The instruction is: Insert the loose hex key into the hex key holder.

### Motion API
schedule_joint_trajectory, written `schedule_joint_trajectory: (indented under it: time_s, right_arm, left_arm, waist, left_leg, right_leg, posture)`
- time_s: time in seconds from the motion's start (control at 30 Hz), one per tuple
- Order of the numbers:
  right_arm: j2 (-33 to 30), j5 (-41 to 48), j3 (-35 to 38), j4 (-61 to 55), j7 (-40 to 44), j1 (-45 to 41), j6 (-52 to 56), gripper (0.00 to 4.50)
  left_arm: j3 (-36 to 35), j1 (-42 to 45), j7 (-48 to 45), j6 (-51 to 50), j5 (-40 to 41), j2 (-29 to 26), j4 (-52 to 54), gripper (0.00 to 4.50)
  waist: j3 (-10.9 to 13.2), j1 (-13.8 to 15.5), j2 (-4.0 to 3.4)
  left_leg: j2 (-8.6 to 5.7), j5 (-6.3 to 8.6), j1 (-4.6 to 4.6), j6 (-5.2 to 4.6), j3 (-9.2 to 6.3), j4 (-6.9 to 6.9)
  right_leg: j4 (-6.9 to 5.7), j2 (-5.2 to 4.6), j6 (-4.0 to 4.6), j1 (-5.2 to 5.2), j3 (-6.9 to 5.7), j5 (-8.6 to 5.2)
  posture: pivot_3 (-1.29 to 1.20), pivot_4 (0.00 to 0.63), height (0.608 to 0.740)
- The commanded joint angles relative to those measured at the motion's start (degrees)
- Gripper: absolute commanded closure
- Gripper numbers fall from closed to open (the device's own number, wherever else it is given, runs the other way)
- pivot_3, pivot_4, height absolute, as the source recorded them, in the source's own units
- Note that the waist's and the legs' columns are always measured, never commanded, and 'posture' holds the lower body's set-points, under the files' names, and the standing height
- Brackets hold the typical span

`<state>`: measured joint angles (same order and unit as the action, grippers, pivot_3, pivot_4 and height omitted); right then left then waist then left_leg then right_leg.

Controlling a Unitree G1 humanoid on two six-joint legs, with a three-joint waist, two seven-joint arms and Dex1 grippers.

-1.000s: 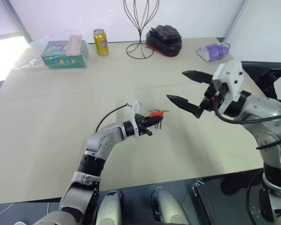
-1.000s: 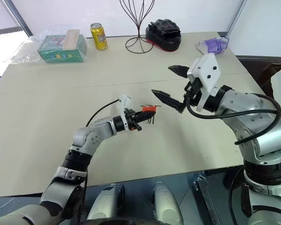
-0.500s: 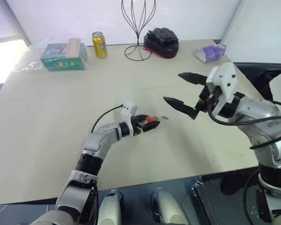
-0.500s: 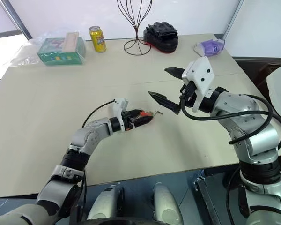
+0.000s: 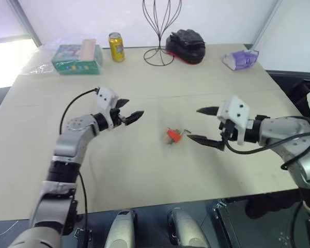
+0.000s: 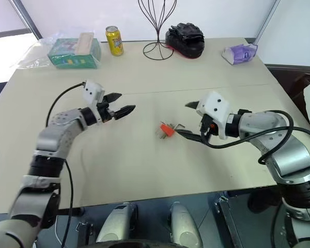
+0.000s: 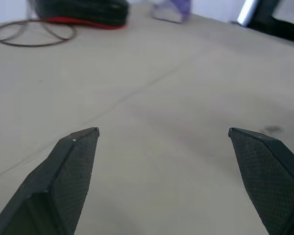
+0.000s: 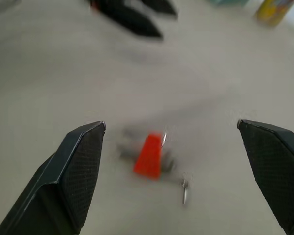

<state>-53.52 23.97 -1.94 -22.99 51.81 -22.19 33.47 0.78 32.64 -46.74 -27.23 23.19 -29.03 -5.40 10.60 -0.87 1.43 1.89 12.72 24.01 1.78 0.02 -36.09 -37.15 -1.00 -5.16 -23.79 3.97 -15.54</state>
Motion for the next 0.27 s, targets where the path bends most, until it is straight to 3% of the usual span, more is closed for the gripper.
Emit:
schedule_joint_trajectory:
  time_s: [0.03,0.27]
  right_arm:
    - [-3.73,-2.59,0.37,1.00,4.78,0.58,-4.04,0.00]
    - [-6.33,-6.74,0.08,5.70,9.47,0.40,-9.56,0.00]
  left_arm:
    - [-1.16,-1.94,-7.34,-7.66,6.66,-5.77,11.04,0.08]
    - [-7.05,-7.04,-12.32,-19.62,18.40,-16.24,24.51,0.08]
  waist:
    - [0.01,-0.08,0.00]
    - [0.02,-0.17,-0.01]
  left_leg:
    - [0.01,0.00,0.03,0.00,0.00,-0.04]
    - [0.04,0.00,0.09,0.00,0.01,-0.05]
  right_leg:
    - [-0.03,0.01,0.00,-0.04,0.00,0.00]
    - [-0.07,0.03,0.11,-0.16,-0.01,-0.06]
  posture:
    - [0.00,0.150,0.740]
    - [0.00,0.150,0.740]
